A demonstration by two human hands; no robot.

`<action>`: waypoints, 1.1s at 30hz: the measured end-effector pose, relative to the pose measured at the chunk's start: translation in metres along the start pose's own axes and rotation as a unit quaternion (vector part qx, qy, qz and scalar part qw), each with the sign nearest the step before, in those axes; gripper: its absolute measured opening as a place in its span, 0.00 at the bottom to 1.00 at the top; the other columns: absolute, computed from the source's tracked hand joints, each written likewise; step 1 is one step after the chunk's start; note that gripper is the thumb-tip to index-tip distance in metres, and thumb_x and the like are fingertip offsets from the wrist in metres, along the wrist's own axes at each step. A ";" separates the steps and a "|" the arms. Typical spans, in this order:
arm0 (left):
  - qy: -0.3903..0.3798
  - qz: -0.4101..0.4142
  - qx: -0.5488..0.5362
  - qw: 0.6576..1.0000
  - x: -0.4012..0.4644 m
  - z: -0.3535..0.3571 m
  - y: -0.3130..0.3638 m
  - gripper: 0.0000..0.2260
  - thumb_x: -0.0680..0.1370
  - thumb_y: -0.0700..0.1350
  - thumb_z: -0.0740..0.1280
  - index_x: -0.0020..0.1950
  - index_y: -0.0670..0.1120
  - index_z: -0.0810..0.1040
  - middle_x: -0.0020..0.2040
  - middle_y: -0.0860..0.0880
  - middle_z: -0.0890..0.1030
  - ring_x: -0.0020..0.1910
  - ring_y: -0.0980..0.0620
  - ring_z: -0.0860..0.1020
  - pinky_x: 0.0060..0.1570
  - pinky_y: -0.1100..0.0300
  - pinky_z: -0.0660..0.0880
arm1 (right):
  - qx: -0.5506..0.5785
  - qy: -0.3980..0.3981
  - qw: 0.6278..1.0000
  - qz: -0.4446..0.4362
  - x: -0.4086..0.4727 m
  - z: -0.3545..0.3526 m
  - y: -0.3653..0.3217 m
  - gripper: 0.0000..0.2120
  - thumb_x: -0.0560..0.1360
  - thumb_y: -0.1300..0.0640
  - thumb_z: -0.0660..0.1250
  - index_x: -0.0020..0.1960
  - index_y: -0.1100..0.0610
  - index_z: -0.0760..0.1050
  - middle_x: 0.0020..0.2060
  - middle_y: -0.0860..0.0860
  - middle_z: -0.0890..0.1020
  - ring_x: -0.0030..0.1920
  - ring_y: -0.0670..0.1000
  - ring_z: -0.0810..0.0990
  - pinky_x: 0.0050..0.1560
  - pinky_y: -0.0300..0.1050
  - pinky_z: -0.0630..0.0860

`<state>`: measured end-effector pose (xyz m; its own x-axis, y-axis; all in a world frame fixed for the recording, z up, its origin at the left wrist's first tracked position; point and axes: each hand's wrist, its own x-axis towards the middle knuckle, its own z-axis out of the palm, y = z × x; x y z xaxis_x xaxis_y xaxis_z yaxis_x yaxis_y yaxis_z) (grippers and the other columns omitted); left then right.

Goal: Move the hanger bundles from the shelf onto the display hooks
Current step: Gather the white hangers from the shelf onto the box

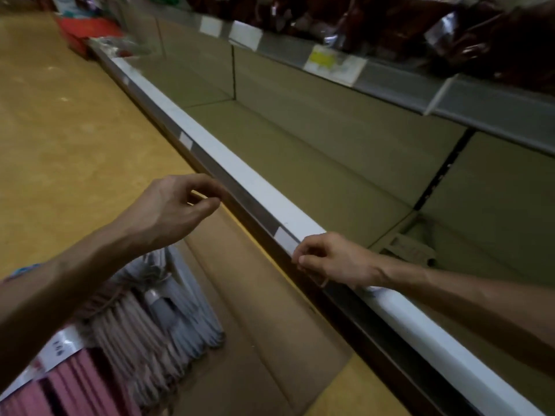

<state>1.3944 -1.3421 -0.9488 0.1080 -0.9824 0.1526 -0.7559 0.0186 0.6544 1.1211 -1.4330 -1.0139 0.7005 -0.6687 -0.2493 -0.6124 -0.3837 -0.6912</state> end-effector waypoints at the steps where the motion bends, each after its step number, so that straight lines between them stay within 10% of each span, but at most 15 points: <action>1: -0.009 0.008 -0.004 1.000 0.007 0.008 0.007 0.08 0.80 0.47 0.66 0.56 0.58 0.81 0.53 0.60 0.82 0.53 0.64 0.78 0.47 0.66 0.74 | -0.004 0.012 1.000 0.004 -0.011 -0.012 0.008 0.07 0.81 0.57 0.63 0.55 0.54 0.80 0.48 0.47 0.83 0.46 0.46 0.83 0.47 0.42 0.81; 6: -0.054 0.037 -0.021 0.998 0.038 0.060 0.046 0.09 0.80 0.48 0.65 0.57 0.58 0.80 0.52 0.61 0.81 0.50 0.63 0.79 0.45 0.67 0.73 | -0.043 0.139 0.989 0.035 -0.053 -0.059 0.066 0.05 0.79 0.56 0.66 0.54 0.49 0.79 0.50 0.49 0.83 0.50 0.50 0.83 0.55 0.51 0.80; 9: -0.090 0.045 -0.021 0.995 0.050 0.098 0.066 0.09 0.80 0.48 0.65 0.57 0.57 0.80 0.52 0.59 0.81 0.47 0.62 0.80 0.43 0.68 0.73 | -0.108 0.200 0.969 0.095 -0.075 -0.079 0.107 0.06 0.78 0.54 0.68 0.55 0.51 0.79 0.47 0.48 0.83 0.48 0.47 0.82 0.48 0.39 0.78; 16: -0.191 0.087 0.002 0.978 0.052 0.158 0.093 0.10 0.81 0.48 0.64 0.60 0.57 0.78 0.50 0.62 0.78 0.46 0.67 0.78 0.37 0.76 0.70 | -0.224 0.087 0.929 0.281 -0.111 -0.096 0.164 0.26 0.76 0.46 0.70 0.67 0.58 0.69 0.62 0.55 0.77 0.58 0.55 0.78 0.52 0.46 0.76; 23: -0.207 0.080 0.002 0.975 0.050 0.174 0.094 0.11 0.81 0.49 0.64 0.62 0.56 0.78 0.53 0.61 0.78 0.48 0.64 0.78 0.42 0.73 0.71 | -0.311 0.064 0.890 0.326 -0.106 -0.090 0.168 0.13 0.78 0.40 0.62 0.51 0.50 0.68 0.49 0.51 0.76 0.57 0.57 0.77 0.62 0.54 0.67; 33: -0.185 0.066 0.004 0.980 0.047 0.160 0.085 0.11 0.80 0.50 0.64 0.62 0.56 0.77 0.55 0.59 0.79 0.50 0.61 0.79 0.44 0.69 0.73 | -0.294 0.178 0.909 0.237 -0.102 -0.083 0.161 0.12 0.80 0.45 0.60 0.57 0.49 0.76 0.49 0.50 0.82 0.52 0.56 0.80 0.50 0.47 0.65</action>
<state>1.2316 -1.4165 -1.0047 -0.2315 -0.9718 -0.0450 -0.7533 0.1498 0.6404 0.9207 -1.4795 -1.0434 0.2081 -0.9710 -0.1178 -0.9777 -0.2028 -0.0548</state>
